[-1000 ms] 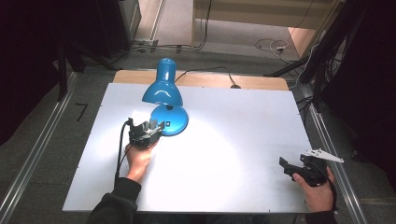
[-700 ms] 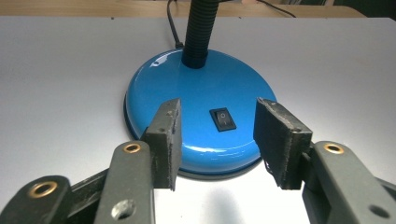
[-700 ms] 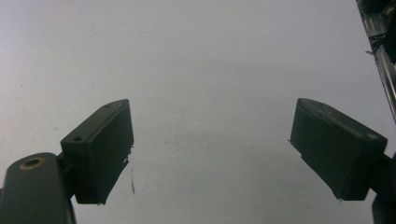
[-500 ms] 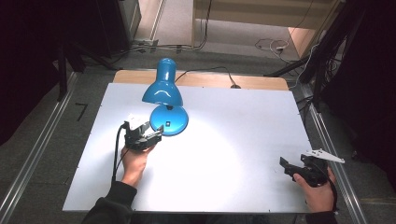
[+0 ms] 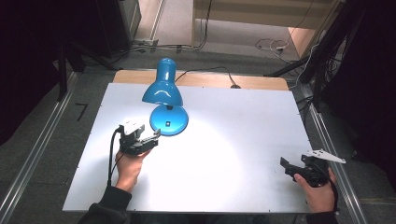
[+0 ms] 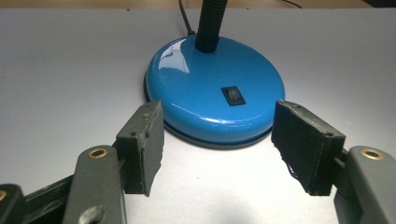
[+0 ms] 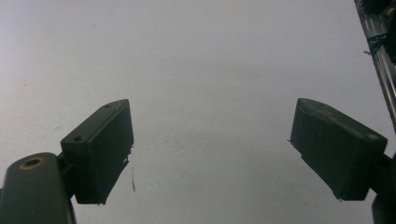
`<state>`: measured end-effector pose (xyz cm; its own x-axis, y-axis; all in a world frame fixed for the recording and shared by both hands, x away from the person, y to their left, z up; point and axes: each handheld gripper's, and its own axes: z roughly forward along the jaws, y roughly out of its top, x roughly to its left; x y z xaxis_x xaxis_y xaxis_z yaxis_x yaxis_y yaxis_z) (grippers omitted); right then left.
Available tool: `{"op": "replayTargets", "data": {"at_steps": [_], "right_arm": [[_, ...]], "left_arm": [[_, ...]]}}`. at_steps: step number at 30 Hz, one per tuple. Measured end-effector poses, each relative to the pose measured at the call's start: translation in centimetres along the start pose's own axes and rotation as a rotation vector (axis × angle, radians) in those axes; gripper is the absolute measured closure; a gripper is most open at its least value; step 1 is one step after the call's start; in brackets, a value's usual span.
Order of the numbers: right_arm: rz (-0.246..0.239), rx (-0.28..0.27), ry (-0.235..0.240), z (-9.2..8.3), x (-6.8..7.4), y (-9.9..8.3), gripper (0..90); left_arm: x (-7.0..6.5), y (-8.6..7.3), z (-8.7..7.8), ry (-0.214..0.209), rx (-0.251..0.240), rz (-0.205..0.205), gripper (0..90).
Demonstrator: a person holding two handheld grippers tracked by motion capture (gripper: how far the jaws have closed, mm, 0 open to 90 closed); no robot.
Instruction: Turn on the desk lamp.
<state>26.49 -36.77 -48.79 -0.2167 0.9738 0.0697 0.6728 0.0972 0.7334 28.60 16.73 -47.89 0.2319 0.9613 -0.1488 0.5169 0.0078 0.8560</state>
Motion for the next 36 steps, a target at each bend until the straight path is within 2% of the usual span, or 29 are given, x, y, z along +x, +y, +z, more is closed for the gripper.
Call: {"op": "replayTargets", "data": {"at_steps": [36], "right_arm": [[0.003,-0.001,0.001,-0.1,-0.1,0.0,12.0]], "left_arm": [[0.6,-1.7,-2.7,0.012,0.016,0.02,31.6]]}}
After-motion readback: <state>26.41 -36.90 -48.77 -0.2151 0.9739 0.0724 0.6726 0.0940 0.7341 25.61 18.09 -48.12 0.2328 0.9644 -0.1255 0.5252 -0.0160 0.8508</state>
